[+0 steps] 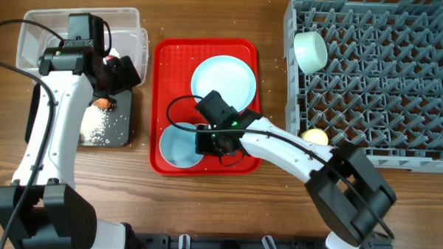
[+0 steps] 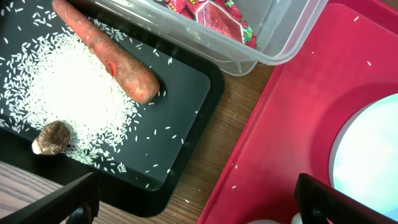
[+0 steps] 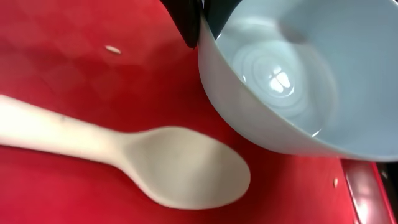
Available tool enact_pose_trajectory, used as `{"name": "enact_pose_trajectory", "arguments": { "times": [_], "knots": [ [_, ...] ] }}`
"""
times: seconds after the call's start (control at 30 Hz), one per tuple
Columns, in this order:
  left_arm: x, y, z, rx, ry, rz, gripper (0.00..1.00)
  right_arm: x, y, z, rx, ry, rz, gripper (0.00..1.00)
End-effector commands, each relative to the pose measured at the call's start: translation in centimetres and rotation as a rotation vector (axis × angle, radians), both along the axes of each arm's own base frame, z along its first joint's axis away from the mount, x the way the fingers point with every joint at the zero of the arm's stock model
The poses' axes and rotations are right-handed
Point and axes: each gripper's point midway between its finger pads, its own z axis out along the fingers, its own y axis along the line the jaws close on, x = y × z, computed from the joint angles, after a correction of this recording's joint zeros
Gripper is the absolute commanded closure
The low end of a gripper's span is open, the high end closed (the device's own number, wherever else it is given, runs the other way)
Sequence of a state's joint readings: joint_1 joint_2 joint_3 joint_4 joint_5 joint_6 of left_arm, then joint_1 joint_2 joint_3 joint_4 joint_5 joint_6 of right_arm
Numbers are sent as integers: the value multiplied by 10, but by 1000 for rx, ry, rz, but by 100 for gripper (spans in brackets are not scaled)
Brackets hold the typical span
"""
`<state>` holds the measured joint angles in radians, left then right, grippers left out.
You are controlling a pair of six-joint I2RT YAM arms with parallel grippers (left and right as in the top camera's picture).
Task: Sort waste into correct bins and load items into the dishwasher rack
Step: 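Place the light-blue bowl into the rack and release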
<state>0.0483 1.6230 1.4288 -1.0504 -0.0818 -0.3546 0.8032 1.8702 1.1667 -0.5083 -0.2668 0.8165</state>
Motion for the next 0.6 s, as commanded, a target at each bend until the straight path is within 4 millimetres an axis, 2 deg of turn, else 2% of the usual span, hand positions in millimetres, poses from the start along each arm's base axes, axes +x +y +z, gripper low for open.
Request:
{"name": "enact_pose_trajectory", "arguments": {
  "times": [0.0,0.07,0.1,0.23,0.27,0.3,0.37,0.4,0.53,0.57],
  "knots": [
    [-2,3,3,8,-9,12,0,32,-22,73,15,-219,-2,96],
    [-2,3,3,8,-9,12,0,49,-65,107,-59,-328,-105,96],
    [-2,3,3,8,-9,13,0,59,-98,129,-112,-394,-188,96],
    [-2,3,3,8,-9,13,0,83,-203,181,-334,-601,-425,96],
    [-2,3,3,8,-9,12,0,87,-235,193,-430,-652,-512,96],
    [-2,3,3,8,-9,13,0,88,-279,208,-596,-718,-630,96],
    [-2,3,3,8,-9,12,0,83,-324,223,-804,-770,-737,96],
    [-2,3,3,8,-9,12,0,81,-342,229,-919,-780,-732,96],
    [-2,3,3,8,-9,13,0,84,-365,236,-1208,-757,-570,95],
    [-2,3,3,8,-9,12,0,89,-367,234,-1348,-711,-410,96]
  ]
}}
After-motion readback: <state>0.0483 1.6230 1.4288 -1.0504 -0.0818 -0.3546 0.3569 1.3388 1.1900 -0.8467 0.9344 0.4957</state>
